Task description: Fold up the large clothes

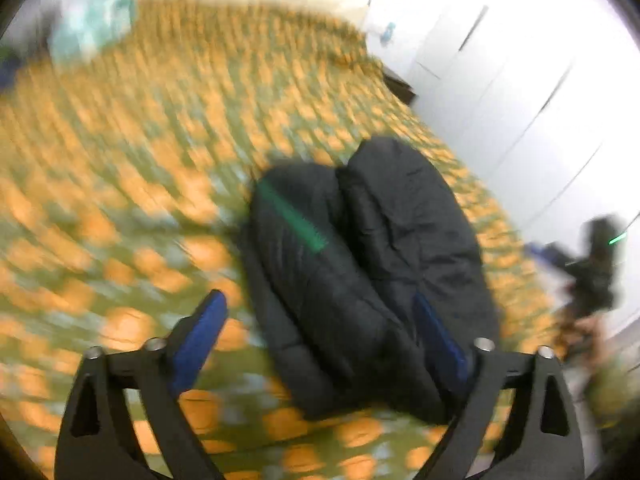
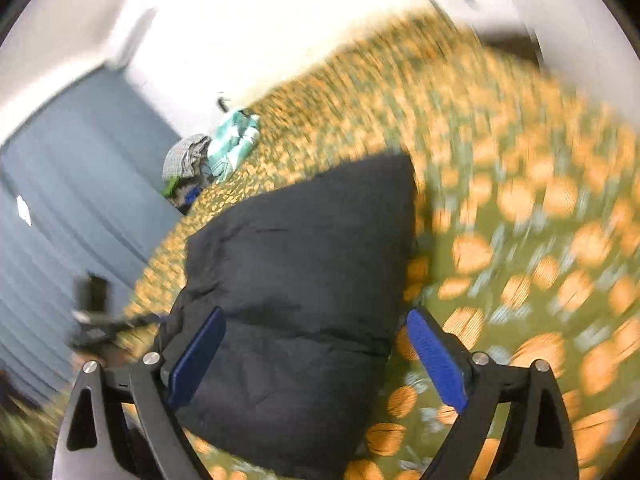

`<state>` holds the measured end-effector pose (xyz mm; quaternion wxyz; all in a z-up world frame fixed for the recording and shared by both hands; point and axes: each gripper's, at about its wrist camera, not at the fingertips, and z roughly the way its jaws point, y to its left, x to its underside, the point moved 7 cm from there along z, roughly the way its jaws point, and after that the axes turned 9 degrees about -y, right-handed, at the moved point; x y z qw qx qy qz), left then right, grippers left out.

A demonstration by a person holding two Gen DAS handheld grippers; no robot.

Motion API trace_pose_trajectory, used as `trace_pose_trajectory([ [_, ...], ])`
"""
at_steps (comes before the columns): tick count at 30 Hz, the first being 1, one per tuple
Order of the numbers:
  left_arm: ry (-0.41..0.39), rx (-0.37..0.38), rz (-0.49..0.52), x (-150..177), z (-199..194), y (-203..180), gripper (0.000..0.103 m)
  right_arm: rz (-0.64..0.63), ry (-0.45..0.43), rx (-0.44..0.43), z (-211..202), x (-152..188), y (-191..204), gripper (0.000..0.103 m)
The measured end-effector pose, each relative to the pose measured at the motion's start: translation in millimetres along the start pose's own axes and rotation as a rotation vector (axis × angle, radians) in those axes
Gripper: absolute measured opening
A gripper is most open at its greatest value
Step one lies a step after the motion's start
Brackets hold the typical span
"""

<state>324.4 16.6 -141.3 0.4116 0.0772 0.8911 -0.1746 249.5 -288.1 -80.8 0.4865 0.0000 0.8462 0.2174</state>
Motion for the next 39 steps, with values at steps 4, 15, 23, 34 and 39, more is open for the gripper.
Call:
trace_pose_trajectory([
  [4,-0.254,-0.285,0.185,-5,-74,-9,0.103,-0.214,-0.167,0.146,-63,-14,50,0.094],
  [15,-0.248,-0.438,0.131,37,-127,-53,0.103,-0.216,-0.083,0.243,-94,33,113,0.103],
  [23,-0.23,-0.431,0.091,48,-147,-67,0.103,-0.271,-0.051,0.305,-96,52,130,0.103],
  [34,-0.202,-0.407,0.093,54,-146,-81,0.103,-0.283,-0.027,0.322,-93,59,138,0.103],
  [39,-0.187,-0.403,0.096,57,-144,-85,0.103,-0.284,-0.023,0.33,-90,60,138,0.103],
])
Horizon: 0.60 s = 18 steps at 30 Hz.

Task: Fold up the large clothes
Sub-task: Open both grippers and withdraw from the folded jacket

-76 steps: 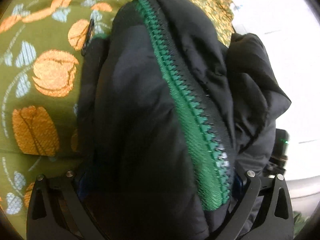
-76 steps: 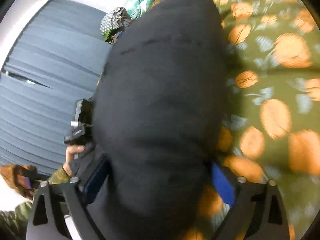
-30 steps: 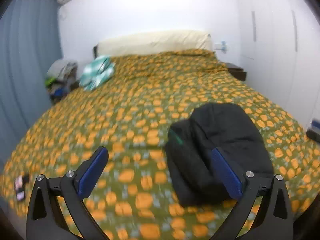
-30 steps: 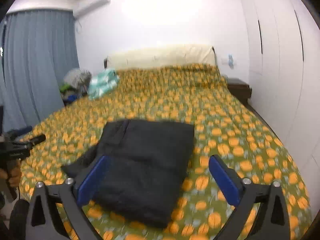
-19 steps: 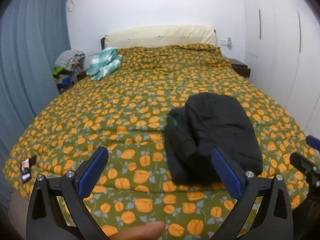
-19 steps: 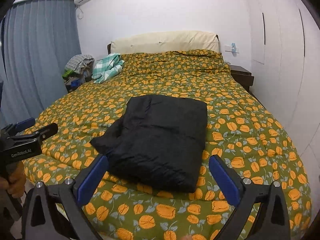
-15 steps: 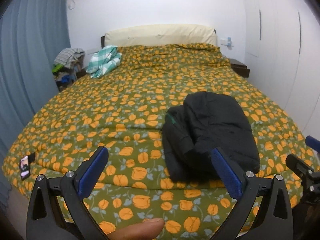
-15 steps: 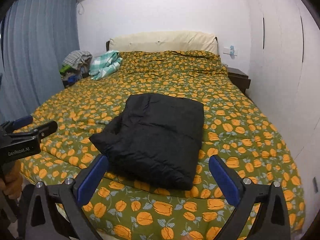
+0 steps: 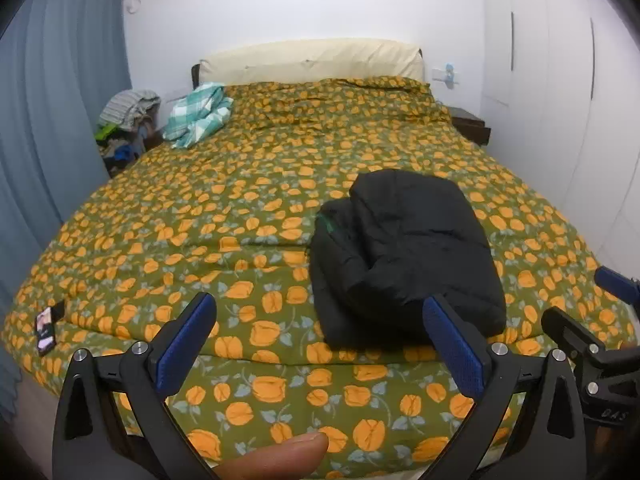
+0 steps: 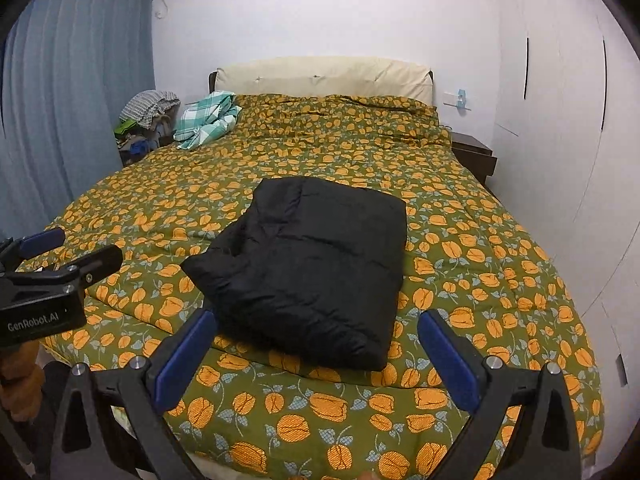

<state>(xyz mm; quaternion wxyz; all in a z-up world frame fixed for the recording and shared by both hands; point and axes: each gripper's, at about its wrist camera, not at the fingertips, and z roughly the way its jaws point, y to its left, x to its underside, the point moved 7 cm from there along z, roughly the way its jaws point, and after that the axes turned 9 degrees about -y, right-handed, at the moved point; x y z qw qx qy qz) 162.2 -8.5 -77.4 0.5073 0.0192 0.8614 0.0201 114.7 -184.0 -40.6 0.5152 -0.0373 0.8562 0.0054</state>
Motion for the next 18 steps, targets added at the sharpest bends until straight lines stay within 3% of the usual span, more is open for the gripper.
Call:
trace_pose_trajectory([
  [18,0.024,-0.004,0.031,8.5,1.0,-5.0,0.103,0.0,0.013,0.013,3.0,4.2,0.1,0.103],
])
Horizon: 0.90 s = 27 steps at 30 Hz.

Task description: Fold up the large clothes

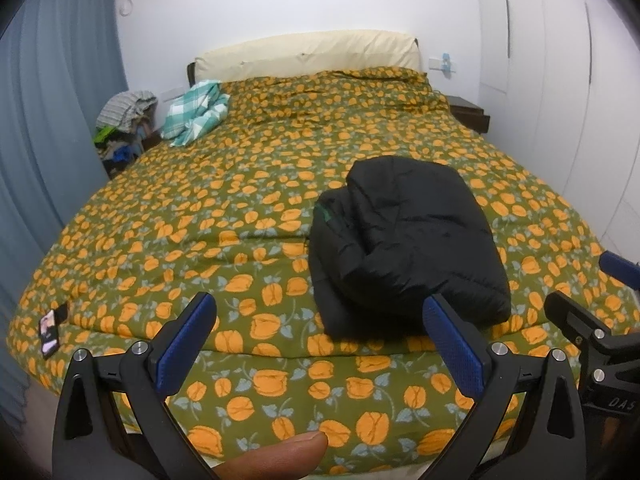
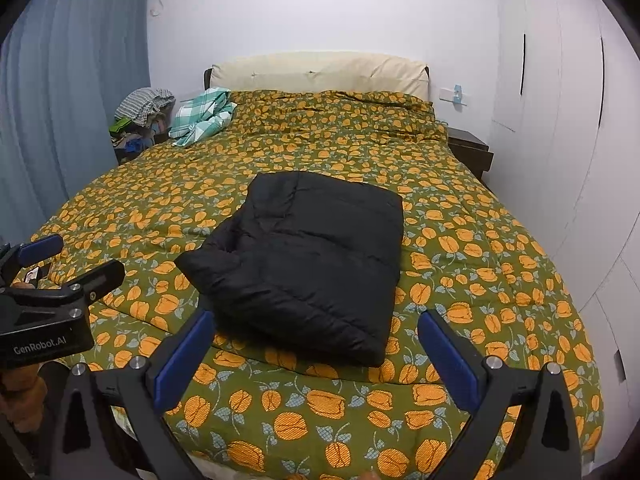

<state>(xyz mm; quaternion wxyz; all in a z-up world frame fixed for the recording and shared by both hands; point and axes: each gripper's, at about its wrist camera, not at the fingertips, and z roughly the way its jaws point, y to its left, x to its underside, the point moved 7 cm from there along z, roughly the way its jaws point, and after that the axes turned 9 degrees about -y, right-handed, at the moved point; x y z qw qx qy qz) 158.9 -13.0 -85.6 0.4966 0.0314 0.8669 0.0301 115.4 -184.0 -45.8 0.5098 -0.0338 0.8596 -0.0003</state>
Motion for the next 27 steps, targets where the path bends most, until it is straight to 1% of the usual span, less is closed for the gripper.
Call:
trace_pose_trajectory([
  [4,-0.001,-0.017,0.012,1.5,0.1,1.1,0.103,-0.002,0.002,0.002,0.0,1.3,0.4,0.103],
  [8,0.005,-0.008,0.007,2.0,0.4,1.2,0.103,-0.002,0.007,0.0,1.6,2.5,0.4,0.103],
  [9,0.004,-0.015,0.014,1.7,0.4,1.1,0.103,-0.004,0.008,0.002,1.9,2.9,0.3,0.103],
  [12,-0.03,-0.083,0.078,-1.0,-2.5,2.2,0.103,-0.01,0.009,0.012,2.6,3.9,-1.2,0.103],
  [13,-0.026,-0.085,0.075,-1.4,-2.2,3.6,0.103,-0.008,0.01,0.013,2.4,4.2,-2.0,0.103],
  [18,0.014,-0.036,0.011,-0.8,0.5,8.5,0.103,-0.001,0.01,0.011,1.0,3.5,-4.6,0.103],
  [27,0.013,-0.034,0.02,-0.5,-1.2,4.2,0.103,-0.004,0.008,0.008,-0.7,2.2,-2.2,0.103],
])
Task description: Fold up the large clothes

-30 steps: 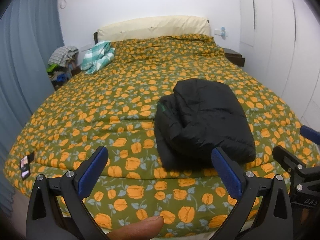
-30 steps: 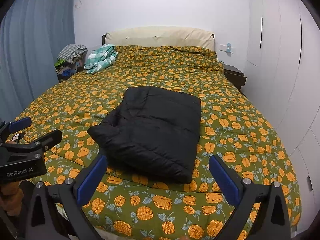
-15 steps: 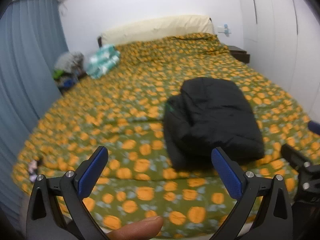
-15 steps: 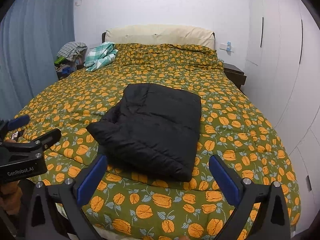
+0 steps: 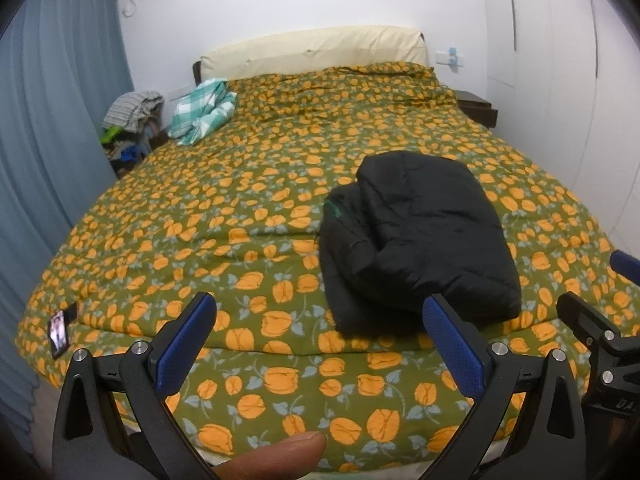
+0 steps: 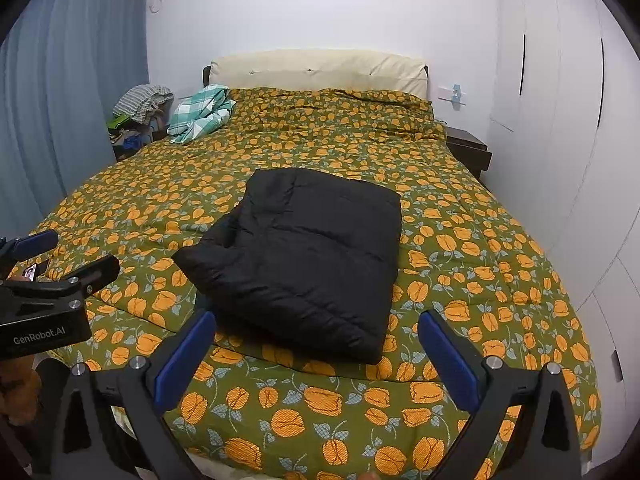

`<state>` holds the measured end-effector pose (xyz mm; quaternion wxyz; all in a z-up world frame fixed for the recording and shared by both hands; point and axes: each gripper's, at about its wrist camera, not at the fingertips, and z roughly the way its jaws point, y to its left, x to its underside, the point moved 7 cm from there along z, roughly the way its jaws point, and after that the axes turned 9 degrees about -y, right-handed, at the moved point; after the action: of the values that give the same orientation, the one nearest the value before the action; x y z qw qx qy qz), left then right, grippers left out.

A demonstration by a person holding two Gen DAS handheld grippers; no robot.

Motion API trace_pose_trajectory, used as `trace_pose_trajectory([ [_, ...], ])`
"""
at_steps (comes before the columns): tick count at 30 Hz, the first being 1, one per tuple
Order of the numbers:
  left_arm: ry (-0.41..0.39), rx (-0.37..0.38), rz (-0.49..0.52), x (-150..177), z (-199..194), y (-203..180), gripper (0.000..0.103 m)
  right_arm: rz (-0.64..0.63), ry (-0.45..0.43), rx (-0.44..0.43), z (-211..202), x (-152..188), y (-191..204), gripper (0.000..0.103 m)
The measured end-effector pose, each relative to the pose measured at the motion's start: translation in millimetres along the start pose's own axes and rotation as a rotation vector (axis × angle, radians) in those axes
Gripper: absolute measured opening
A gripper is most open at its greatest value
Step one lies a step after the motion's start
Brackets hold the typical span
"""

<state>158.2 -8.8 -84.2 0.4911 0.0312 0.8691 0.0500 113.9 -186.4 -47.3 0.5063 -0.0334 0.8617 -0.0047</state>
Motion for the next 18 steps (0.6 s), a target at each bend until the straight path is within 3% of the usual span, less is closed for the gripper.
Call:
trace_pose_trajectory([
  [14,-0.003,0.083,-0.083,-2.5,-5.6,1.1,0.103,-0.024,0.008,0.016,-5.5,-2.7,2.1,0.103],
  [18,-0.01,0.07,-0.077,-2.4,-5.6,3.5,0.103,-0.028,0.004,-0.007,-7.8,-2.9,7.3,0.103],
])
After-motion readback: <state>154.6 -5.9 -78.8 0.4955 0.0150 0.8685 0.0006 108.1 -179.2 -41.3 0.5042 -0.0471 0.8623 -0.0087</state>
